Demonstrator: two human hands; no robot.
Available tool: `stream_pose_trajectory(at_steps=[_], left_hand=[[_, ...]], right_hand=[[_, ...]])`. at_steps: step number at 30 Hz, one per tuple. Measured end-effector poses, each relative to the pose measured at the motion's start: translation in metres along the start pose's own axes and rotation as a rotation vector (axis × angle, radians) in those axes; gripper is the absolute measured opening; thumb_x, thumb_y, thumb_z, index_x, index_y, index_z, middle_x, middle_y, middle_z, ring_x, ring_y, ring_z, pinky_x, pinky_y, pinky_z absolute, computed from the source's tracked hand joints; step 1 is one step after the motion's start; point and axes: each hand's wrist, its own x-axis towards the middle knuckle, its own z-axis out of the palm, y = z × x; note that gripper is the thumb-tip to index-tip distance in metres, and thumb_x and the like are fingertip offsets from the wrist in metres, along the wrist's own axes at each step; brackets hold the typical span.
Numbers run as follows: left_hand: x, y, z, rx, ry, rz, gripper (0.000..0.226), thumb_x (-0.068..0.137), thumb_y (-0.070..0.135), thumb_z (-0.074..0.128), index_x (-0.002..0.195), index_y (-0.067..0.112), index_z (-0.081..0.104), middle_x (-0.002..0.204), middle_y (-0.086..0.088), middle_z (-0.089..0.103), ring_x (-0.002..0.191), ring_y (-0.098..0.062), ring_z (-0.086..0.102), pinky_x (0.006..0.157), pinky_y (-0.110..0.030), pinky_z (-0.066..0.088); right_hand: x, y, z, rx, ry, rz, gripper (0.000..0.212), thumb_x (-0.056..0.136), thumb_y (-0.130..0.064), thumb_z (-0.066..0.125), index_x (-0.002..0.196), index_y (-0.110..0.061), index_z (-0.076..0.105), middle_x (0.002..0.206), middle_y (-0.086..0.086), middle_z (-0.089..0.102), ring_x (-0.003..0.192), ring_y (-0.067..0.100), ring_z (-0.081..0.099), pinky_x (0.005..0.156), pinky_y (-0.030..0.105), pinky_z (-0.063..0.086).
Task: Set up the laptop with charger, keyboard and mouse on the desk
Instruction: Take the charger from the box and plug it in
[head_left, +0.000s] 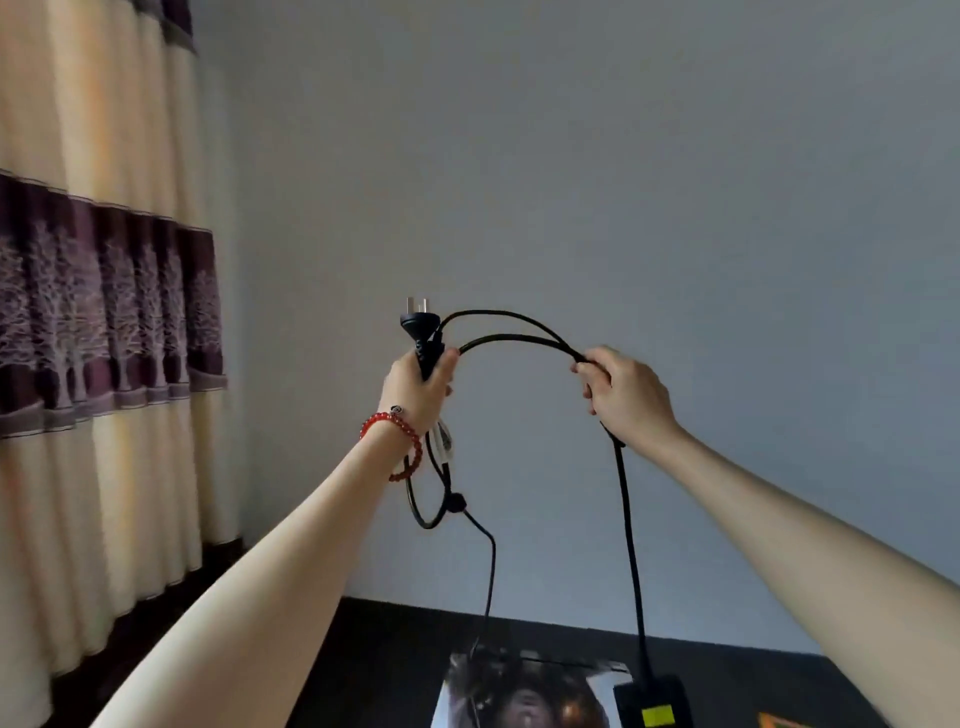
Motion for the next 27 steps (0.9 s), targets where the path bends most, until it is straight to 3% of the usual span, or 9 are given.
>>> stream_pose_trajectory(at_steps=[3, 10, 16, 19, 22, 24, 27], left_hand=[[-0.018, -0.023, 0.045, -0.099, -0.109, -0.049, 0.023, 0.092, 0.031, 0.049, 0.089, 0.008, 0.051, 0.071, 0.003, 0.056, 0.066, -0.014, 0.060, 0.075, -0.034, 0.050], [-0.068, -0.091, 0.108, -0.265, -0.395, -0.173, 0.020, 0.092, 0.027, 0.049, 0.082, 0.011, 0.053, 0.070, -0.002, 0.059, 0.061, -0.013, 0.060, 0.072, -0.031, 0.052], [-0.099, -0.150, 0.133, -0.295, -0.526, -0.241, 0.024, 0.095, 0.019, 0.042, 0.083, 0.001, 0.053, 0.066, -0.006, 0.058, 0.046, 0.003, 0.055, 0.053, -0.008, 0.047], [-0.109, -0.176, 0.138, -0.256, -0.569, -0.268, 0.030, 0.096, 0.020, 0.041, 0.075, 0.002, 0.053, 0.061, -0.005, 0.056, 0.045, 0.000, 0.053, 0.054, -0.007, 0.045], [-0.118, -0.201, 0.137, -0.259, -0.635, -0.355, 0.034, 0.095, 0.023, 0.043, 0.063, 0.013, 0.048, 0.049, 0.001, 0.049, 0.046, -0.015, 0.047, 0.067, -0.031, 0.051], [-0.123, -0.219, 0.134, -0.266, -0.714, -0.405, 0.032, 0.095, 0.023, 0.044, 0.063, 0.014, 0.046, 0.049, 0.001, 0.046, 0.042, -0.011, 0.042, 0.069, -0.039, 0.051], [-0.129, -0.242, 0.127, -0.231, -0.804, -0.452, 0.025, 0.094, 0.022, 0.045, 0.071, 0.013, 0.045, 0.055, -0.001, 0.047, 0.040, -0.005, 0.042, 0.061, -0.032, 0.051]], right_hand=[[-0.025, 0.038, -0.012, -0.094, -0.012, 0.065, 0.019, 0.093, -0.025, 0.041, 0.093, -0.019, 0.059, 0.076, 0.000, 0.062, 0.077, 0.029, 0.062, 0.076, 0.038, 0.047], [-0.092, 0.101, -0.010, -0.312, -0.084, 0.137, 0.018, 0.095, -0.026, 0.042, 0.097, -0.019, 0.058, 0.074, -0.006, 0.060, 0.075, 0.023, 0.061, 0.068, 0.034, 0.044], [-0.128, 0.122, 0.010, -0.420, -0.145, 0.134, 0.019, 0.096, -0.025, 0.043, 0.102, -0.016, 0.058, 0.076, -0.009, 0.055, 0.071, 0.020, 0.055, 0.062, 0.028, 0.032], [-0.138, 0.123, 0.022, -0.423, -0.308, 0.168, 0.018, 0.097, -0.027, 0.036, 0.102, -0.016, 0.049, 0.076, -0.003, 0.057, 0.068, 0.023, 0.053, 0.062, 0.034, 0.038], [-0.149, 0.127, 0.031, -0.413, -0.557, 0.225, 0.013, 0.098, -0.031, 0.027, 0.091, -0.024, 0.036, 0.069, 0.004, 0.063, 0.061, 0.022, 0.059, 0.066, 0.039, 0.046], [-0.162, 0.133, 0.043, -0.377, -0.681, 0.273, 0.015, 0.097, -0.032, 0.025, 0.086, -0.027, 0.032, 0.057, 0.001, 0.061, 0.052, 0.015, 0.060, 0.063, 0.036, 0.046], [-0.185, 0.146, 0.066, -0.251, -0.788, 0.357, 0.016, 0.097, -0.031, 0.025, 0.083, -0.027, 0.031, 0.051, 0.000, 0.058, 0.049, 0.014, 0.060, 0.060, 0.037, 0.047]])
